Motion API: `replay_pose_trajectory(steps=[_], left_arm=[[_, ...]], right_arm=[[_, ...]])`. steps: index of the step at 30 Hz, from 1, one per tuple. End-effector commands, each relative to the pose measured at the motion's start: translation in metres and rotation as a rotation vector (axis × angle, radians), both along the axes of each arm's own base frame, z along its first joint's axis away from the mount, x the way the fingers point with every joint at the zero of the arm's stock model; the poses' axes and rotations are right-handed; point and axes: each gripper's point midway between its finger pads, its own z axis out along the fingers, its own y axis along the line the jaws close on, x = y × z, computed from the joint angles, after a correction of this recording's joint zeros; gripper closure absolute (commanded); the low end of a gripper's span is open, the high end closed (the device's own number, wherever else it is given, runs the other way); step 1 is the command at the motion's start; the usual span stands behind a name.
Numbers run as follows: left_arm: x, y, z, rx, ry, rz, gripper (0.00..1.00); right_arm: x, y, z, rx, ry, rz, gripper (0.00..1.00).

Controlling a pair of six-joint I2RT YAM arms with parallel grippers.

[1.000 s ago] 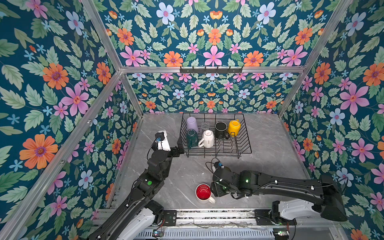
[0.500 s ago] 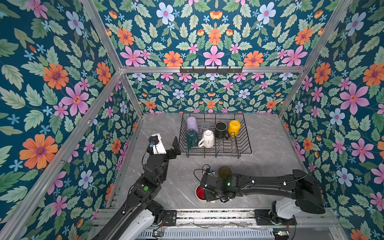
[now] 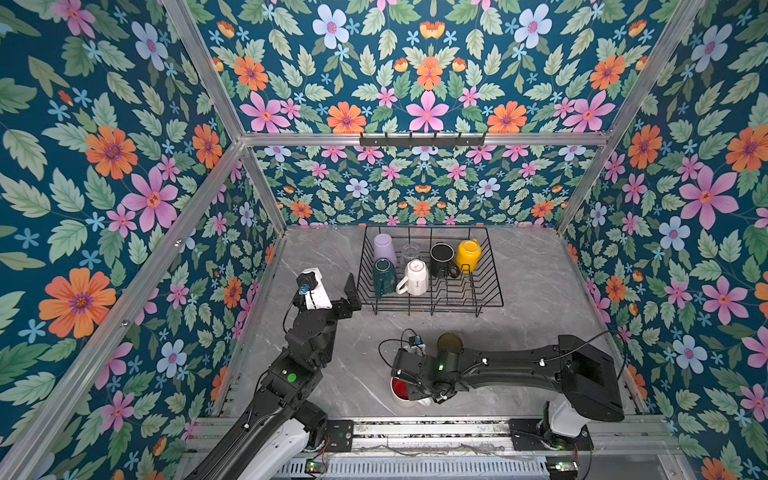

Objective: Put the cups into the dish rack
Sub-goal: 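Close the right gripper on the red-lined mug's rim, then lift the red-lined mug toward the left gripper while the left gripper approaches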

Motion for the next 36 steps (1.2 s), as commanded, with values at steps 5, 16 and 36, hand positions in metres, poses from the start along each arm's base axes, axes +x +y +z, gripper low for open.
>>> replay_pose_trajectory(steps=[5,16,36], left_arm=[[-0.002,0.006,0.005,-0.004,-0.027,0.027,0.0],[-0.002,0.005,0.007,-0.01,-0.037,0.019,0.0],[-0.028,-0.083,0.035,-0.034,-0.171,-0.517,0.0]], right_arm=[[0.01,-0.006,0.003,-0.064,-0.061,0.032,0.81],[0.022,-0.009,0.041,0.008,-0.104,0.067,1.0],[0.118,-0.12,0.212,0.785,-0.212,-0.175,1.0]])
